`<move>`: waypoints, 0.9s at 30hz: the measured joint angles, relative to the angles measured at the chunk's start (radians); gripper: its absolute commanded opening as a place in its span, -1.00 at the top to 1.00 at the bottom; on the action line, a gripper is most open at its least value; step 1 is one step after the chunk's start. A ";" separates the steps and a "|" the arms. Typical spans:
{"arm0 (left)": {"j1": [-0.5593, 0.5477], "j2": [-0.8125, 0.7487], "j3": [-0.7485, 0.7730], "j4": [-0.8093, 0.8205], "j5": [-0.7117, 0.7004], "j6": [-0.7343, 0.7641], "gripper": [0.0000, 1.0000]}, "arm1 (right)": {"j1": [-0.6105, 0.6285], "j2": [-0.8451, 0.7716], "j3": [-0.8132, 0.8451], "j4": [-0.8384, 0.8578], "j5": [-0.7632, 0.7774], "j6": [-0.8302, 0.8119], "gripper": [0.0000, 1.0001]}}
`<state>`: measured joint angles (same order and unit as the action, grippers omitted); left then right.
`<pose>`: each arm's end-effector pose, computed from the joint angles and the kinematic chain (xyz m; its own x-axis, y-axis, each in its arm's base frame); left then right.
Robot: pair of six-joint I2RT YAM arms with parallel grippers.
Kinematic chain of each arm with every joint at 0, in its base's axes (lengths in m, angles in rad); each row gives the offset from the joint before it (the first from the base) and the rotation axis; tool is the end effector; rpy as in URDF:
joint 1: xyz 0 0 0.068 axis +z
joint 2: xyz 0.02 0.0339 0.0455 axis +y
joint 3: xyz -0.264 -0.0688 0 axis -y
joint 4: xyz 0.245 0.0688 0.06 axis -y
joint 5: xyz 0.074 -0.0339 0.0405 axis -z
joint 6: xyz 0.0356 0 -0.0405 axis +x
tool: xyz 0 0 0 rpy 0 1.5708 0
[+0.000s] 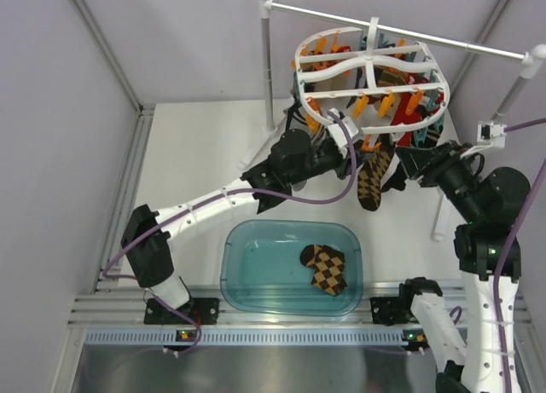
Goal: Clip the socks to the hanger
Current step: Open the clamp at the hanger.
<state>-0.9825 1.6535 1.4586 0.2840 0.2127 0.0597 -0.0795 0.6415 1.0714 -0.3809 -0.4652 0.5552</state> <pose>0.2169 -0.3387 0.3977 0.1048 -0.0520 -0.9931 0.9252 0.3713 0.0782 0.1128 0.0070 0.4333 -0.1565 0.4851 -0.8604 -0.3450 0.7894 0.5078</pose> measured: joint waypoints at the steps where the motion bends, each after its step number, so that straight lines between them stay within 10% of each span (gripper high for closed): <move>1: -0.005 0.003 0.000 0.000 -0.013 0.005 1.00 | 0.000 0.003 -0.014 0.000 -0.003 0.021 0.17; 27: -0.078 0.031 0.000 0.025 -0.184 0.174 1.00 | 0.016 0.110 -0.077 0.082 -0.012 0.231 0.07</move>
<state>-1.0603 1.6848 1.4586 0.3092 0.0288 0.2337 -0.0635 0.7513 0.9947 -0.2993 -0.4774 0.7864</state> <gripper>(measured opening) 0.337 0.463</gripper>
